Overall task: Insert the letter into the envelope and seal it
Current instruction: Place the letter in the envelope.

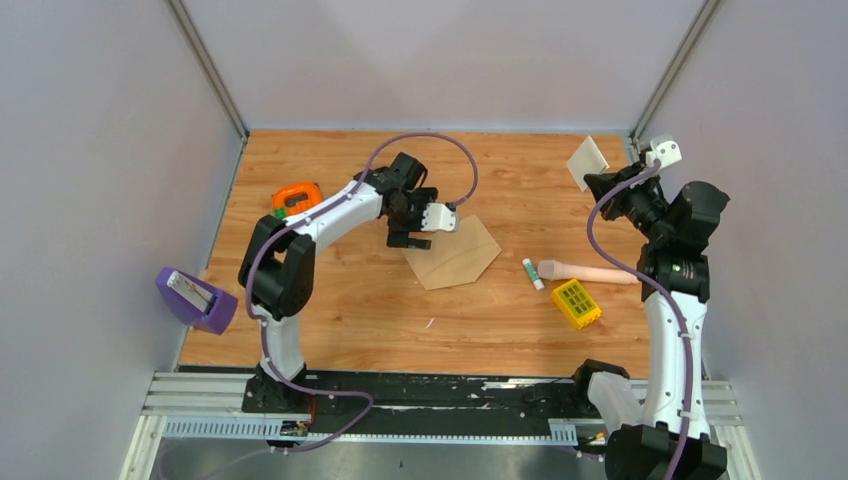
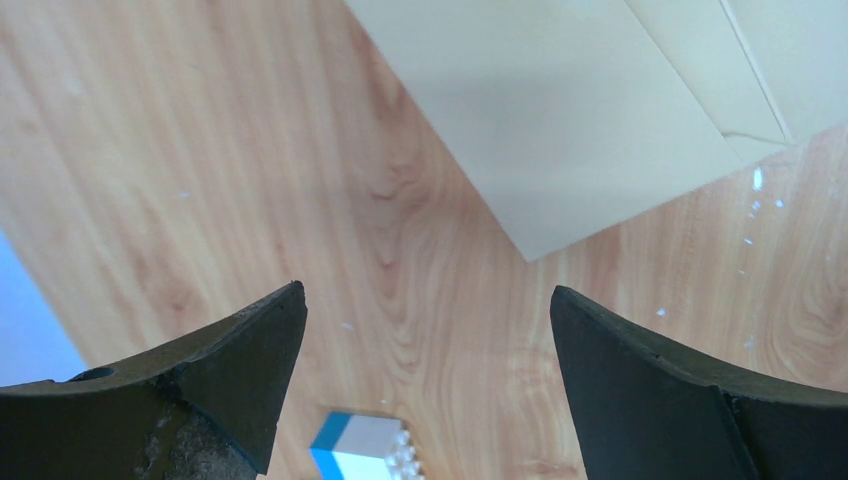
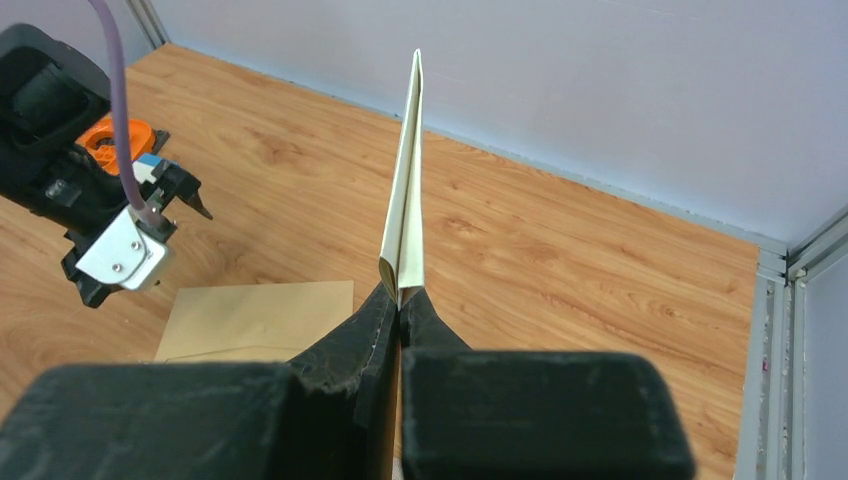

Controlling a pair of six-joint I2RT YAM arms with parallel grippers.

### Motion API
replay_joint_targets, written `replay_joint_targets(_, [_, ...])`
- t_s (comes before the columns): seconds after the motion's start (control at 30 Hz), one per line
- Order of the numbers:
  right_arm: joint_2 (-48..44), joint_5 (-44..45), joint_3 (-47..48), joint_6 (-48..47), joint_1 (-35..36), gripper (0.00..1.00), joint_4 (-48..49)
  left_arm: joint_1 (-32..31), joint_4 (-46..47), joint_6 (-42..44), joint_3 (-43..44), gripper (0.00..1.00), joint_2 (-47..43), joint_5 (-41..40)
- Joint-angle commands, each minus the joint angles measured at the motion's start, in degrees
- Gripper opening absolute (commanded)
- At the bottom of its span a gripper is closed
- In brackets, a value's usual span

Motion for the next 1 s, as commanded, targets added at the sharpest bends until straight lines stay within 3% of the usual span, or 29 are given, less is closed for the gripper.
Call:
replay_joint_targets(0.0, [0.26, -0.48, 0.15, 0.69, -0.38, 0.00, 2.42, -0.76, 6.20, -4.44, 3.67, 1.00, -4.04, 2.41])
replay_joint_targets(0.2, [0.08, 0.52, -0.36, 0.32, -0.38, 0.00, 2.95, -7.02, 13.13, -6.31, 7.03, 1.00, -1.12, -1.93])
replay_joint_targets(0.4, [-0.11, 1.14, -0.61, 0.32, -0.83, 0.00, 3.30, -13.50, 17.31, -5.93, 15.13, 1.00, 8.34, -5.76])
replay_joint_targets(0.73, [-0.50, -0.03, -1.00, 0.59, -2.04, 0.00, 3.48, -18.08, 17.32, -5.37, 32.85, 1.00, 24.81, -9.22])
replay_joint_targets(0.97, [-1.09, -0.03, -1.15, 0.43, -2.13, 0.00, 3.65, -20.53, 19.07, -3.50, 34.18, 1.00, 28.58, -9.85])
